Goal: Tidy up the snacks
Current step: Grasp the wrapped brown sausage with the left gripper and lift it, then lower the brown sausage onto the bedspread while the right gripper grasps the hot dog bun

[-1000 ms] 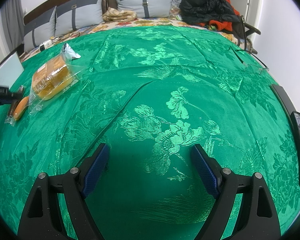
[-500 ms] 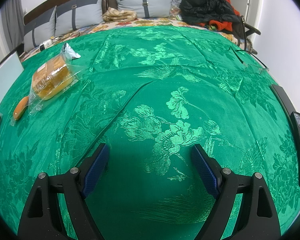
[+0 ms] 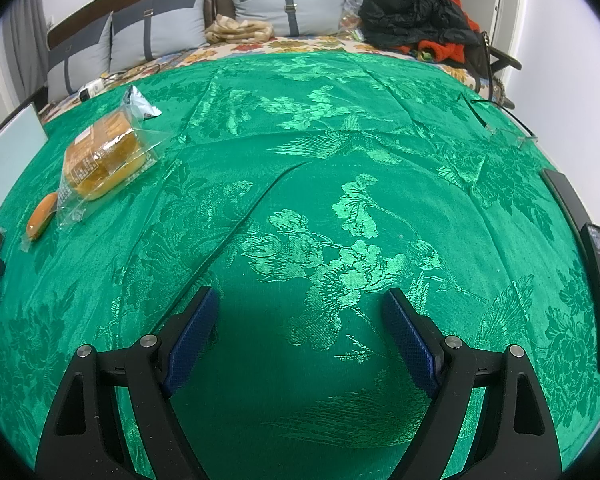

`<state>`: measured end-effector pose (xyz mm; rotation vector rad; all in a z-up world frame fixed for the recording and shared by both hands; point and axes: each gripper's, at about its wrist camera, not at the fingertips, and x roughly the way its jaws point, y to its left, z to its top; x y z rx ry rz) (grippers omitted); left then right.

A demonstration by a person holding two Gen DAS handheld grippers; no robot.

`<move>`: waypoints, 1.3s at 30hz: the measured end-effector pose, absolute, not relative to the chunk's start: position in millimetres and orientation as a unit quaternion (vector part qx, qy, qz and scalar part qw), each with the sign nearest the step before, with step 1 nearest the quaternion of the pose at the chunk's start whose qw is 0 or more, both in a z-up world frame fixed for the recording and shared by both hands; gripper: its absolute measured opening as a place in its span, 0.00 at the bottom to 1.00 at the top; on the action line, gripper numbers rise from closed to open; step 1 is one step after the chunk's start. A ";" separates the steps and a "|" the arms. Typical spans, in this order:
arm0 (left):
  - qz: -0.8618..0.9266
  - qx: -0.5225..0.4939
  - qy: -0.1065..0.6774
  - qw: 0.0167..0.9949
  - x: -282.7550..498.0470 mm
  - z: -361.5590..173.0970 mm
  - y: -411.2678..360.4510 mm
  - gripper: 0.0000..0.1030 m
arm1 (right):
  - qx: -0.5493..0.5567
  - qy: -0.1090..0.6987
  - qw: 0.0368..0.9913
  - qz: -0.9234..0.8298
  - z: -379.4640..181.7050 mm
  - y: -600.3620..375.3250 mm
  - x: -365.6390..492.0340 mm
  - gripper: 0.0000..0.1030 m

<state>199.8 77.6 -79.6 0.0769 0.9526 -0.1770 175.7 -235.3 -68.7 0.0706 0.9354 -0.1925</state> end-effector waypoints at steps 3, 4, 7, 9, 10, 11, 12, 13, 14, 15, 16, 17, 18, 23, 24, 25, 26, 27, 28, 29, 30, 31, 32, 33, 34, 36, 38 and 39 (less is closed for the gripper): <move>-0.081 0.034 0.451 0.888 199.0 -81.2 79.7 0.80 | 0.034 0.450 0.888 -0.093 -68.7 -235.3 175.7 0.84; -0.079 0.034 0.450 0.889 199.0 -81.8 79.5 0.81 | 0.034 0.450 0.888 -0.093 -68.6 -235.2 175.5 0.84; -0.072 0.035 0.448 0.890 199.5 -84.1 79.0 0.89 | 0.034 0.450 0.888 -0.093 -68.8 -235.3 175.8 0.85; -0.065 0.032 0.451 0.890 200.4 -85.3 79.8 0.94 | 0.034 0.450 0.888 -0.092 -68.8 -235.3 175.8 0.85; -0.064 0.031 0.452 0.889 201.5 -85.8 80.4 0.94 | 0.034 0.450 0.888 -0.093 -68.8 -235.2 175.7 0.85; -0.062 0.031 0.453 0.889 202.4 -86.0 80.2 0.95 | 0.034 0.450 0.887 -0.093 -68.9 -235.3 175.9 0.85; -0.061 0.030 0.453 0.889 202.4 -86.3 80.5 0.96 | 0.034 0.450 0.887 -0.093 -68.8 -235.2 175.7 0.85; -0.061 0.029 0.454 0.889 202.8 -86.7 80.5 0.97 | 0.034 0.450 0.887 -0.093 -68.9 -235.3 175.8 0.85; -0.062 0.029 0.455 0.888 203.3 -87.2 80.1 0.98 | 0.034 0.450 0.887 -0.092 -68.9 -235.3 175.9 0.85; -0.062 0.030 0.456 0.888 204.1 -87.5 79.4 0.99 | 0.034 0.450 0.887 -0.092 -68.9 -235.3 175.9 0.85; -0.062 0.030 0.456 0.887 204.7 -87.8 79.2 1.00 | 0.034 0.450 0.887 -0.092 -68.9 -235.2 175.8 0.85; -0.062 0.030 0.456 0.887 205.0 -88.0 79.4 1.00 | 0.034 0.450 0.887 -0.093 -69.0 -235.2 175.9 0.85; -0.062 0.029 0.456 0.887 205.2 -88.1 79.4 1.00 | 0.035 0.450 0.887 -0.093 -68.8 -235.1 175.6 0.84; -0.062 0.029 0.456 0.887 205.2 -88.0 79.3 1.00 | 0.093 0.453 0.886 -0.031 -51.5 -216.0 171.4 0.84; -0.062 0.029 0.456 0.887 205.2 -88.0 79.2 1.00 | 0.111 0.453 0.884 0.004 -42.8 -201.6 173.4 0.84; -0.062 0.029 0.456 0.887 205.2 -88.0 79.2 1.00 | 0.128 0.459 0.878 0.054 -33.2 -179.9 180.5 0.84; -0.062 0.029 0.456 0.887 205.1 -88.0 79.2 1.00 | 0.138 0.471 0.866 0.100 -25.5 -156.6 191.9 0.84; -0.062 0.029 0.456 0.887 205.1 -88.0 79.2 1.00 | 0.144 0.482 0.853 0.136 -19.6 -134.8 205.6 0.83; -0.062 0.029 0.456 0.887 205.1 -87.9 79.2 1.00 | 0.148 0.493 0.843 0.158 -15.8 -118.2 218.1 0.81; -0.062 0.029 0.456 0.887 205.1 -88.0 79.1 1.00 | 0.148 0.504 0.834 0.171 -13.5 -102.8 231.8 0.81; -0.062 0.029 0.456 0.887 205.0 -87.9 79.2 1.00 | 0.142 0.520 0.825 0.171 -13.5 -86.9 249.7 0.81; -0.062 0.029 0.456 0.887 205.1 -88.0 79.1 1.00 | 0.124 0.555 0.808 0.152 -20.5 -68.2 275.2 0.81; -0.062 0.029 0.456 0.887 205.0 -88.0 79.1 1.00 | 0.117 0.574 0.798 0.141 -26.2 -60.4 288.7 0.81; -0.062 0.029 0.456 0.887 205.1 -88.0 79.1 1.00 | 0.110 0.596 0.785 0.129 -35.3 -49.5 305.9 0.81; -0.062 0.029 0.456 0.887 205.0 -88.0 79.1 1.00 | 0.092 0.620 0.771 0.113 -46.5 -37.8 321.2 0.81; -0.062 0.029 0.456 0.887 205.3 -88.1 78.9 1.00 | 0.060 0.645 0.757 0.083 -63.5 -22.1 338.1 0.81; -0.062 0.029 0.456 0.887 204.9 -88.3 79.1 1.00 | 0.031 0.640 0.766 0.052 -70.1 -11.0 345.2 0.72; -0.062 0.029 0.456 0.887 205.0 -88.2 79.0 1.00 | 0.017 0.638 0.769 0.039 -70.0 -7.8 345.2 0.51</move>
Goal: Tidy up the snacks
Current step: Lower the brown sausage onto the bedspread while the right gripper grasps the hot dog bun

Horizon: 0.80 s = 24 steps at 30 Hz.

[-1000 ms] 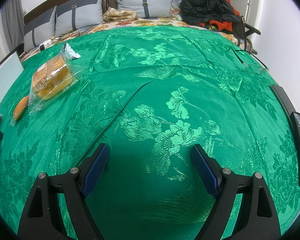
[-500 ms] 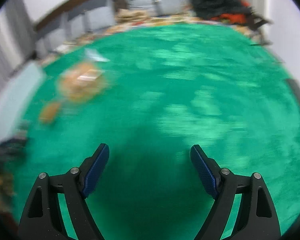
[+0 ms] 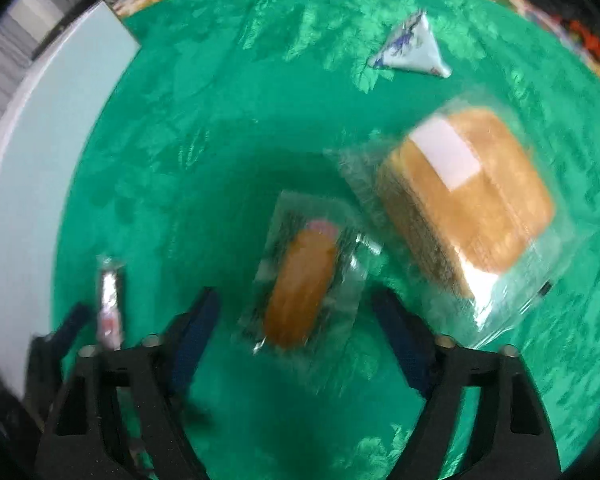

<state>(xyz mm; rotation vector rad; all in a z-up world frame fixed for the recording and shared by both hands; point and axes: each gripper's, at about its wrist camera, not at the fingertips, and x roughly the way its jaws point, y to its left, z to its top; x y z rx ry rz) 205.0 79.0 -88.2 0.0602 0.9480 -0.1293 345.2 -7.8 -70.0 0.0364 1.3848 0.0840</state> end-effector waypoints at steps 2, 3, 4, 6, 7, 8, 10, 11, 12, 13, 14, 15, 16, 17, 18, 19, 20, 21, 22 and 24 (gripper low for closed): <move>-0.062 0.029 0.456 0.887 205.4 -88.3 78.8 1.00 | 0.021 0.634 0.772 0.042 -67.8 -4.4 342.2 0.41; -0.063 0.029 0.456 0.887 205.4 -88.3 78.7 1.00 | 0.032 0.636 0.769 0.053 -66.6 -4.0 339.4 0.36; -0.063 0.028 0.456 0.887 205.7 -88.3 78.7 1.00 | 0.039 0.637 0.768 0.060 -64.6 -4.1 335.8 0.36; -0.063 0.028 0.456 0.887 206.1 -88.2 78.5 1.00 | 0.049 0.623 0.777 0.074 -52.0 -8.0 326.2 0.35; -0.063 0.028 0.456 0.887 206.0 -88.3 78.5 1.00 | 0.054 0.616 0.782 0.080 -45.4 -10.5 320.6 0.35; -0.063 0.028 0.456 0.887 205.9 -88.4 78.5 1.00 | 0.062 0.611 0.785 0.087 -39.6 -14.4 315.0 0.35; -0.063 0.028 0.456 0.887 206.0 -88.3 78.5 1.00 | 0.089 0.600 0.788 0.108 -27.5 -26.8 297.0 0.35; -0.063 0.029 0.456 0.887 205.9 -88.3 78.5 1.00 | 0.096 0.595 0.790 0.114 -22.7 -33.8 287.6 0.35; -0.063 0.029 0.456 0.887 205.9 -88.3 78.5 1.00 | 0.103 0.588 0.793 0.119 -17.1 -43.3 276.7 0.36; -0.063 0.028 0.456 0.887 205.9 -88.3 78.5 1.00 | 0.108 0.583 0.797 0.120 -13.4 -55.9 263.6 0.36; -0.063 0.029 0.456 0.887 206.1 -88.4 78.3 1.00 | 0.112 0.578 0.801 0.113 -12.1 -72.2 248.7 0.36; -0.063 0.028 0.456 0.887 205.9 -88.3 78.5 1.00 | 0.114 0.574 0.804 0.107 -12.0 -83.4 238.8 0.36; -0.063 0.028 0.456 0.887 206.0 -88.3 78.4 1.00 | 0.116 0.568 0.809 0.097 -13.3 -100.3 227.8 0.36; -0.063 0.029 0.456 0.887 206.1 -88.4 78.3 1.00 | 0.115 0.563 0.814 0.088 -15.2 -117.8 220.1 0.37; -0.063 0.028 0.456 0.887 205.8 -88.3 78.4 1.00 | 0.112 0.558 0.818 0.078 -21.4 -136.6 217.5 0.37; -0.063 0.028 0.456 0.887 205.7 -88.2 78.5 1.00 | 0.103 0.551 0.826 0.062 -30.1 -156.6 214.0 0.37; -0.063 0.028 0.456 0.887 205.9 -88.3 78.3 1.00 | 0.096 0.542 0.833 0.052 -35.3 -171.3 211.6 0.38; -0.063 0.028 0.456 0.887 205.7 -88.3 78.4 1.00 | 0.090 0.534 0.840 0.046 -41.1 -183.3 210.0 0.39; -0.063 0.028 0.456 0.887 205.7 -88.2 78.4 1.00 | 0.089 0.530 0.842 0.044 -45.1 -193.7 206.6 0.41; -0.063 0.028 0.456 0.887 205.6 -88.2 78.4 1.00 | 0.102 0.514 0.851 0.043 -52.9 -209.7 200.4 0.58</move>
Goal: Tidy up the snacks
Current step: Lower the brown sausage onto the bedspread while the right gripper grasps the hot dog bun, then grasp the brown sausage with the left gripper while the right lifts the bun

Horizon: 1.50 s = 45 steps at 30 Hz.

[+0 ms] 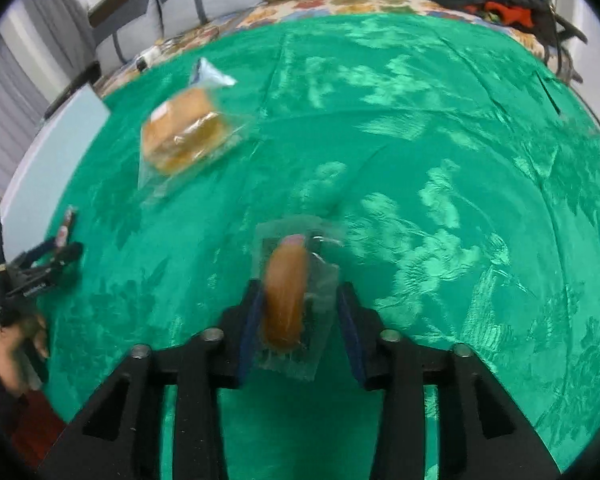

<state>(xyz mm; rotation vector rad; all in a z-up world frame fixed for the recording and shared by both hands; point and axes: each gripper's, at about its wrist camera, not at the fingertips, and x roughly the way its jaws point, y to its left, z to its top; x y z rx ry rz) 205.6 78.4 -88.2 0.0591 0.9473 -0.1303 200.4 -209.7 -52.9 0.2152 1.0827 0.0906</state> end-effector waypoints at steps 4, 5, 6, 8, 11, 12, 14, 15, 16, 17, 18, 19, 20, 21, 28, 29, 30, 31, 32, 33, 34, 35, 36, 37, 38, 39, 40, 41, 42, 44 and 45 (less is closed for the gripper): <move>-0.063 0.028 0.456 0.887 205.5 -88.2 78.5 1.00 | 0.070 0.484 0.872 0.040 -58.2 -207.6 188.7 0.77; -0.063 0.029 0.456 0.887 205.6 -88.3 78.3 1.00 | 0.049 0.477 0.877 0.036 -60.1 -200.5 185.8 0.78; -0.063 0.029 0.456 0.887 205.4 -88.1 78.4 1.00 | 0.034 0.473 0.880 0.032 -62.1 -197.9 185.3 0.81; -0.063 0.029 0.456 0.887 205.3 -88.1 78.4 1.00 | -0.011 0.463 0.886 0.016 -66.7 -190.9 176.0 0.86; -0.063 0.029 0.456 0.887 205.2 -88.0 78.5 1.00 | -0.004 0.459 0.888 0.002 -67.5 -193.1 173.9 0.89; -0.062 0.029 0.456 0.887 205.2 -88.0 78.4 1.00 | -0.005 0.460 0.888 -0.002 -67.5 -192.7 174.9 0.90; -0.062 0.029 0.456 0.887 205.1 -87.9 78.5 1.00 | -0.003 0.460 0.888 -0.004 -67.4 -195.1 173.7 0.90; -0.062 0.029 0.456 0.887 205.1 -87.9 78.5 1.00 | -0.003 0.460 0.888 -0.004 -68.7 -195.6 172.0 0.90; -0.063 0.029 0.456 0.887 205.0 -87.9 78.5 1.00 | -0.003 0.460 0.888 -0.004 -68.7 -195.8 172.2 0.90; -0.063 0.029 0.456 0.887 204.9 -87.9 78.5 1.00 | -0.003 0.460 0.888 -0.004 -68.9 -195.7 172.2 0.90; -0.063 0.029 0.456 0.887 204.9 -87.9 78.5 1.00 | -0.003 0.460 0.888 -0.004 -68.9 -196.5 172.4 0.90; -0.063 0.029 0.456 0.887 204.9 -87.9 78.5 1.00 | -0.003 0.460 0.888 -0.004 -68.9 -196.1 172.4 0.90; -0.063 0.028 0.456 0.887 204.8 -87.8 78.5 1.00 | -0.003 0.460 0.888 -0.004 -68.9 -195.8 172.4 0.90; -0.063 0.028 0.456 0.887 204.8 -87.8 78.5 1.00 | -0.003 0.460 0.888 -0.005 -68.9 -196.5 172.5 0.90; -0.062 0.028 0.456 0.887 204.4 -87.6 78.5 1.00 | -0.003 0.460 0.888 -0.004 -68.9 -196.2 172.4 0.90; -0.062 0.028 0.456 0.887 204.4 -87.6 78.5 1.00 | -0.003 0.460 0.888 -0.004 -68.9 -196.7 172.7 0.90; -0.062 0.028 0.456 0.887 204.7 -87.7 78.2 1.00 | -0.003 0.460 0.888 -0.004 -69.0 -196.0 172.5 0.90; -0.062 0.027 0.457 0.887 205.1 -87.9 78.5 1.00 | -0.003 0.460 0.888 -0.003 -69.0 -196.3 172.8 0.91; -0.062 0.029 0.461 0.885 205.3 -87.6 78.2 1.00 | -0.002 0.460 0.888 -0.002 -69.0 -196.6 173.1 0.91; -0.069 0.033 0.469 0.880 206.4 -87.0 78.5 1.00 | -0.002 0.460 0.888 -0.002 -69.7 -195.8 171.3 0.92; -0.085 0.043 0.486 0.869 210.1 -85.9 79.6 1.00 | -0.002 0.460 0.888 -0.001 -69.8 -196.3 171.5 0.92; -0.094 0.050 0.503 0.858 213.4 -84.8 82.3 1.00 | -0.002 0.460 0.888 -0.001 -70.8 -196.1 173.2 0.92; -0.089 0.045 0.522 0.847 216.8 -83.3 89.4 1.00 | -0.002 0.461 0.888 0.000 -70.9 -196.3 173.3 0.93; -0.088 0.028 0.535 0.840 219.3 -81.3 97.8 1.00 | -0.002 0.461 0.887 0.002 -70.9 -196.9 173.0 0.93; -0.094 -0.003 0.547 0.832 220.9 -78.5 109.2 1.00 | -0.001 0.461 0.887 0.002 -70.0 -197.0 170.8 0.93; -0.102 -0.027 0.552 0.827 221.2 -76.0 117.3 1.00 | -0.001 0.461 0.887 0.002 -69.9 -196.9 170.9 0.93; -0.110 -0.056 0.556 0.822 221.6 -72.7 127.7 1.00 | -0.002 0.461 0.887 0.002 -69.9 -197.2 170.8 0.93; -0.112 -0.072 0.558 0.819 221.6 -70.1 134.6 0.99 | -0.002 0.461 0.887 0.002 -69.9 -197.6 170.8 0.93; -0.110 -0.076 0.559 0.818 221.3 -67.7 138.4 0.99 | -0.001 0.461 0.887 0.002 -69.9 -197.1 170.9 0.93; -0.110 -0.062 0.557 0.821 220.2 -65.4 137.3 0.98 | -0.002 0.461 0.887 0.002 -69.9 -197.2 170.9 0.93; -0.110 -0.053 0.557 0.821 219.5 -65.3 134.4 0.96 | -0.001 0.461 0.887 0.002 -69.8 -197.9 170.8 0.93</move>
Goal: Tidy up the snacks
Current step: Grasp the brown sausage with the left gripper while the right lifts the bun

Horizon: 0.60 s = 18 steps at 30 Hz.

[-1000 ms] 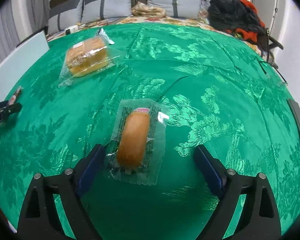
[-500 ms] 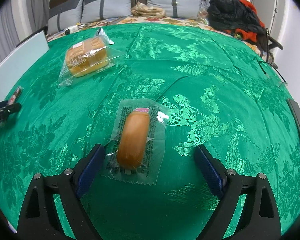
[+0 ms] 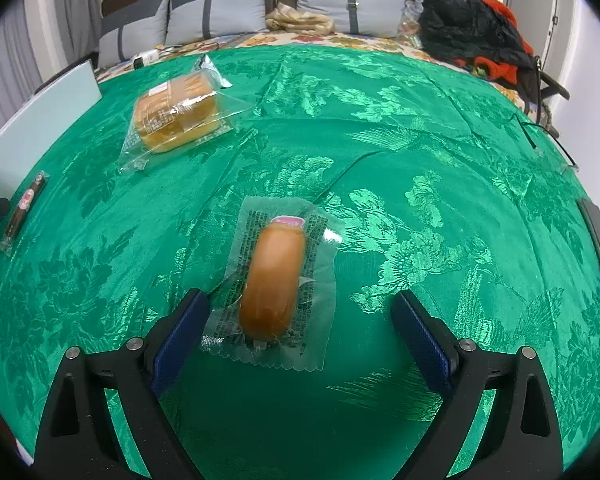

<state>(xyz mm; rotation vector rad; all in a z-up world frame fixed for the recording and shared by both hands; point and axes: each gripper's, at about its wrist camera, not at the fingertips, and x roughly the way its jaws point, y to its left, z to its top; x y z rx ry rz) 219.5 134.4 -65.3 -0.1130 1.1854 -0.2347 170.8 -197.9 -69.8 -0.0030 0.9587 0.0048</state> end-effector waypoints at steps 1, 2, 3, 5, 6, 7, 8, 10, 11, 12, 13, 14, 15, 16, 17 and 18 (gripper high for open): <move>-0.110 -0.038 0.557 0.822 218.7 -66.1 128.5 0.94 | -0.001 0.461 0.887 0.002 -69.8 -197.6 170.9 0.93; -0.109 -0.020 0.558 0.822 217.7 -67.8 120.3 0.87 | -0.001 0.461 0.887 0.002 -69.9 -197.4 171.0 0.93; -0.108 -0.007 0.559 0.822 216.2 -69.4 113.2 0.81 | -0.002 0.461 0.887 0.003 -69.8 -197.5 171.0 0.93; -0.107 0.026 0.560 0.821 212.4 -74.3 98.0 0.74 | -0.002 0.466 0.885 0.009 -69.4 -198.1 171.3 0.93; -0.097 0.058 0.553 0.826 210.1 -75.9 87.7 0.69 | 0.000 0.476 0.879 0.018 -67.5 -200.0 172.7 0.91; -0.097 0.072 0.545 0.830 207.5 -75.4 84.3 0.67 | 0.021 0.489 0.872 0.031 -63.0 -207.8 174.4 0.91; -0.100 0.078 0.535 0.835 204.9 -73.9 80.8 0.52 | 0.055 0.493 0.867 0.038 -57.0 -219.1 174.5 0.91; -0.104 0.070 0.526 0.841 201.1 -71.8 79.9 0.23 | 0.104 0.499 0.860 0.018 -44.8 -244.1 174.2 0.91; -0.108 0.065 0.524 0.843 199.5 -71.9 81.0 0.19 | 0.115 0.511 0.852 -0.006 -40.8 -255.1 175.7 0.91; -0.111 0.059 0.521 0.844 198.1 -71.6 82.1 0.19 | 0.125 0.530 0.838 -0.023 -38.8 -264.3 178.5 0.91; -0.113 0.051 0.519 0.846 195.6 -71.4 84.1 0.19 | 0.135 0.544 0.828 -0.027 -38.5 -268.5 180.8 0.91; -0.116 0.042 0.517 0.847 193.1 -70.2 86.1 0.18 | 0.146 0.555 0.819 -0.022 -38.5 -269.9 183.2 0.91; -0.120 0.028 0.513 0.849 188.8 -68.1 89.4 0.18 | 0.154 0.564 0.811 -0.011 -38.6 -267.1 185.6 0.91; -0.121 0.019 0.509 0.852 185.8 -65.5 91.6 0.18 | 0.149 0.571 0.808 0.003 -38.4 -257.0 189.5 0.90; -0.122 0.010 0.506 0.854 182.5 -63.1 93.6 0.18 | 0.139 0.573 0.808 0.008 -38.5 -249.1 192.0 0.90; -0.123 -0.001 0.502 0.856 178.3 -60.4 96.4 0.18 | 0.118 0.573 0.811 0.017 -38.6 -233.4 197.3 0.89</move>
